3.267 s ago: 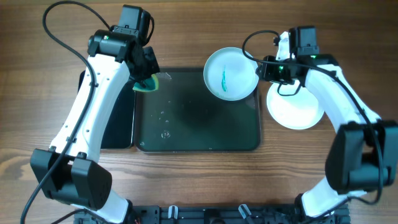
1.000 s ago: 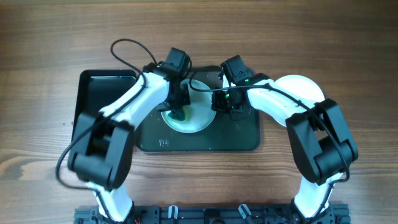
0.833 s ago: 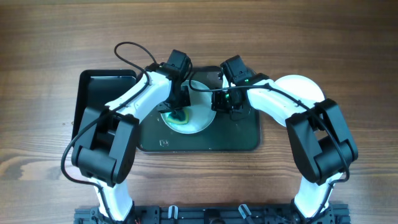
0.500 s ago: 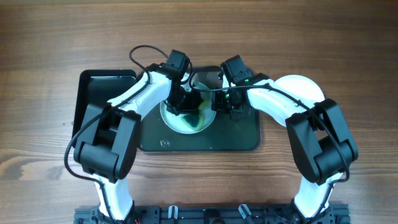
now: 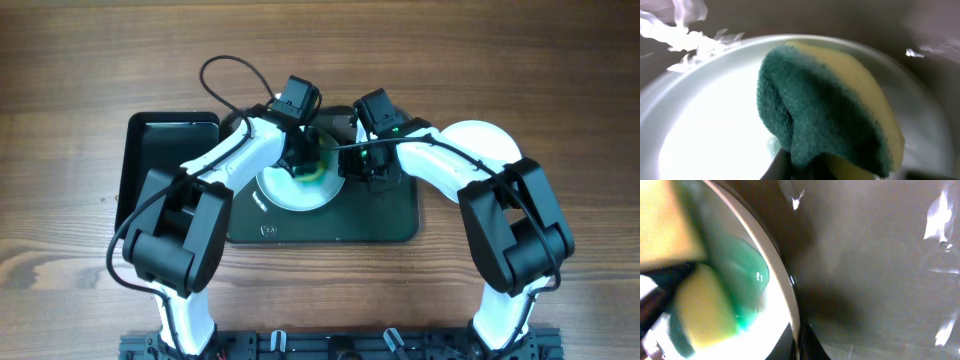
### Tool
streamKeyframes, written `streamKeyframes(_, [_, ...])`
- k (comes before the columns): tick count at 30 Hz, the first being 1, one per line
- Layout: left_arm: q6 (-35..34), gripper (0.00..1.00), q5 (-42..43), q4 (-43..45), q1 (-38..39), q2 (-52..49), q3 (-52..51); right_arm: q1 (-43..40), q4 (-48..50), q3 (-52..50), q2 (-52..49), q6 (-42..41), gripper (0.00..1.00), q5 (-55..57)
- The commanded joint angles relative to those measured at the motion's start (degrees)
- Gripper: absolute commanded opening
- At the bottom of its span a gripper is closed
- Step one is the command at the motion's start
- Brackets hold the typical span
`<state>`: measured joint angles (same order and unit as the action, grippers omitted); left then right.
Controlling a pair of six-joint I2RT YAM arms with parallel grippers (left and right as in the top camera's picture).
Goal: Clean dirty plates on tray and stack at the side
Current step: 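Scrub the third plate with the sponge in the left gripper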
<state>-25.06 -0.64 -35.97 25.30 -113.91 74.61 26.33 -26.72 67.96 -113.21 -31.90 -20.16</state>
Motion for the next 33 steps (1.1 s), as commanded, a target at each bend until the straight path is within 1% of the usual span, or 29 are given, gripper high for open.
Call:
streamKeyframes(1, [-10.6,0.04,-25.5,-6.9,-1.8,-1.4,-1.2,-0.2,-1.2,-0.3,-1.5,0.0,0.04,0.4])
streamKeyframes(6, [-10.6,0.04,-25.3,-12.5,-1.8,-1.4,-1.2,-0.2,-1.2,-0.3,-1.5,0.0,0.04,0.4])
streamKeyframes(7, [-10.1,0.04,-24.3,-13.4,-1.8,-1.4,-1.2,-0.2,-1.2,-0.3,-1.5,0.0,0.05,0.4])
streamKeyframes(9, [-7.5,0.04,-19.3,-15.3,-1.8,-1.4,-1.2,-0.2,-1.1,-0.3,-1.5,0.0,0.04,0.4])
streamKeyframes(11, [-0.2,0.04,-9.4,-16.4,-1.8,-1.4,-1.2,-0.2,-1.0,-0.3,-1.5,0.0,0.04,0.4])
streamKeyframes(13, [8.1,0.04,2.1,-16.4,-1.8,-1.4,-1.2,-0.2,-1.0,-0.3,-1.5,0.0,0.04,0.4])
streamKeyframes(14, [13.3,0.04,9.7,-16.4,-1.8,-1.4,-1.2,-0.2,-1.0,-0.3,-1.5,-0.1,0.04,0.4])
streamKeyframes(17, [23.9,0.04,25.5,-16.4,-1.8,-1.4,-1.2,-0.2,-1.0,-0.3,-1.5,-0.2,0.04,0.4])
streamKeyframes(19, [28.5,0.04,32.5,-15.8,-1.8,-1.4,-1.2,-0.2,-1.0,-0.3,-1.5,-0.2,0.04,0.4])
streamKeyframes(25, [28.9,0.04,33.4,-9.0,-1.8,-1.4,-1.2,-0.2,-1.1,-0.3,-1.5,-0.2,0.04,0.4])
streamKeyframes(28, [27.3,0.04,30.4,-3.8,-1.8,-1.4,-1.2,-0.2,-1.1,-0.3,-1.5,-0.2,0.04,0.4])
streamKeyframes(29, [25.8,0.04,27.8,-2.1,-1.8,-1.4,-1.2,-0.2,-1.1,-0.3,-1.5,-0.2,0.04,0.4])
streamKeyframes(32, [17.9,0.04,13.9,2.3,-1.8,-1.4,-1.2,-0.2,-1.2,-0.3,-1.5,-0.2,0.04,0.4])
streamKeyframes(33, [13.6,0.04,7.0,3.5,-1.9,-1.4,-1.2,-0.2,-1.2,-0.3,-1.5,-0.2,0.04,0.4])
